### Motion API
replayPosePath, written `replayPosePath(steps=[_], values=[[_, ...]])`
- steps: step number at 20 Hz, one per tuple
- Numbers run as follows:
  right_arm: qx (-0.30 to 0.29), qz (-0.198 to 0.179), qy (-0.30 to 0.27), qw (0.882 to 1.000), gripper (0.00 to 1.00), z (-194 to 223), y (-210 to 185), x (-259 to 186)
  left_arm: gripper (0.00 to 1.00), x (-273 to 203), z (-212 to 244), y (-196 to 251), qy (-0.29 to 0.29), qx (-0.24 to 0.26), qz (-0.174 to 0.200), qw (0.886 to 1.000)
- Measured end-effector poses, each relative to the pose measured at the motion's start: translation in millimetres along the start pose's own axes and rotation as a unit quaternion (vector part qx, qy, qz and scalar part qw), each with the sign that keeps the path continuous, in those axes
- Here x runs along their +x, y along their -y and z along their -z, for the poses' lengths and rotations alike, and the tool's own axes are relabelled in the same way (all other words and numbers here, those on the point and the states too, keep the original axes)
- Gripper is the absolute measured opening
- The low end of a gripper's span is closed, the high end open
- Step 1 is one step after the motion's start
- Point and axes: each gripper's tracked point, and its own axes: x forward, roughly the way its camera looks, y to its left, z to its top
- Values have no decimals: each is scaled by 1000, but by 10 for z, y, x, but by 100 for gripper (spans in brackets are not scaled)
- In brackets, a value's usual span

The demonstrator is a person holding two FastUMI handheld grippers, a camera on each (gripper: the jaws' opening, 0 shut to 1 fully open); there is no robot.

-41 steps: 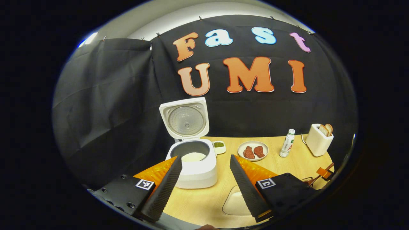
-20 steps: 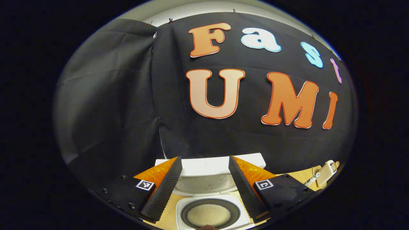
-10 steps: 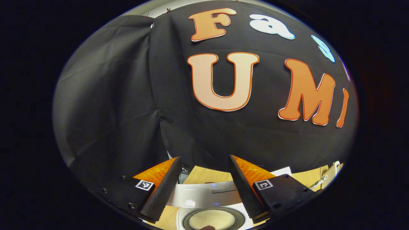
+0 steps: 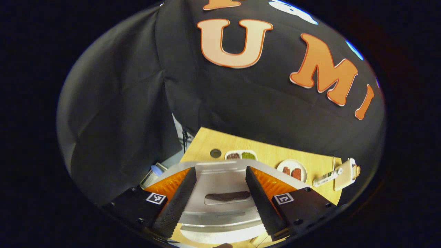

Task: Close the left gripper, press the button to open the rice cooker; take a wooden spoon from the chopstick holder with the right hand, scoop a spoonful of rice and pour it into the rice cooker, then put the wooden spoon back into the chopstick holder.

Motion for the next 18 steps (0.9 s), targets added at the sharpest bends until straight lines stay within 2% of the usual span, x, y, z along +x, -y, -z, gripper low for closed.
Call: replayPosePath(steps=[6, 10, 12, 13, 14, 15, 18], values=[[8, -29, -3, 1000, 86, 32, -35, 127, 100, 85, 723, 5, -73, 11, -23, 997], [-6, -44, -7, 999, 86, 82, -133, 162, 99, 308, 1360, 23, -150, 8, -44, 988], [-10, -52, -10, 999, 86, 89, -187, 199, 100, 457, 1307, 22, -136, -3, -54, 989], [-13, -54, -9, 998, 86, 85, -214, 203, 97, 371, 1341, 32, -147, -11, -51, 988], [-19, -57, -6, 998, 86, 65, -243, 210, 99, 331, 1310, 23, -131, -15, -53, 990], [-24, -61, -5, 998, 86, 50, -277, 217, 99, 301, 1380, 33, -136, -15, -48, 989], [-41, -71, 7, 997, 86, -79, -429, 242, 99, 184, 1327, 142, -87, -16, -15, 996]])
